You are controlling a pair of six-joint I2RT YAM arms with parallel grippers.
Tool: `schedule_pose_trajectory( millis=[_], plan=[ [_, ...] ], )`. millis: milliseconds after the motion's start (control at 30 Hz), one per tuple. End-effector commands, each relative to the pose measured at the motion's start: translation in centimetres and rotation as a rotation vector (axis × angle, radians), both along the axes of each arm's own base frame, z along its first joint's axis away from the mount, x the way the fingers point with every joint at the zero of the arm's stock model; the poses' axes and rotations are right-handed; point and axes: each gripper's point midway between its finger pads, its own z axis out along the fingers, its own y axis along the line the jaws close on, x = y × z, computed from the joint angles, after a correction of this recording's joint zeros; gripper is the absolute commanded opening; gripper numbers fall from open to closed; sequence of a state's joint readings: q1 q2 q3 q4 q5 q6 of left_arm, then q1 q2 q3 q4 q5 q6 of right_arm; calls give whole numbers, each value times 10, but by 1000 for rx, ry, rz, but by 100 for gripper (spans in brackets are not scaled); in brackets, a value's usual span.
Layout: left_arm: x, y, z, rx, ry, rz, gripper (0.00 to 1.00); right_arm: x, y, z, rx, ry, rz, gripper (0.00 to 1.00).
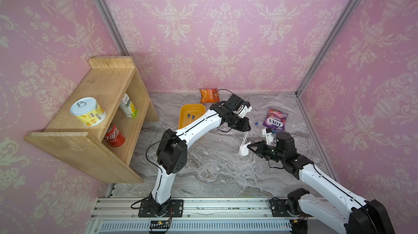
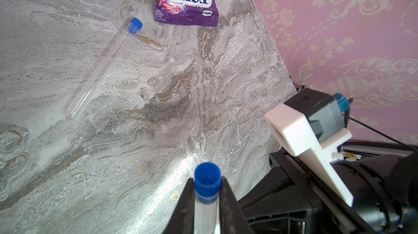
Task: Wipe the exteriors of test tubes
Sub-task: Wipe the dirt from the test tube.
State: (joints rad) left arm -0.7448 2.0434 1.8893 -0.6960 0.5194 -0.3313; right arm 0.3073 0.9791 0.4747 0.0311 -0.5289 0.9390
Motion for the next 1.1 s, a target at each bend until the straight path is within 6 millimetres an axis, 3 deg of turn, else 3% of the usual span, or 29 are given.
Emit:
schedule_pose_trajectory(
  millis=[0,233,400,900,1067],
  plan=[
    [-3,-4,21,-47,-18,-17,20,19,-6,24,-3,-63,-5,0],
    [-4,-4,20,-44,-16,-16,20,45,-19,47,6,-108,-32,0],
    [-3,-4,22,-47,-22,-16,20,48,-18,46,26,-105,-30,0],
    [-2,-6,21,-46,-20,-20,21,-9,7,-9,12,6,20,0],
    [-1,-7,21,-51,-17,-19,21,-16,8,-16,4,20,22,0]
  ],
)
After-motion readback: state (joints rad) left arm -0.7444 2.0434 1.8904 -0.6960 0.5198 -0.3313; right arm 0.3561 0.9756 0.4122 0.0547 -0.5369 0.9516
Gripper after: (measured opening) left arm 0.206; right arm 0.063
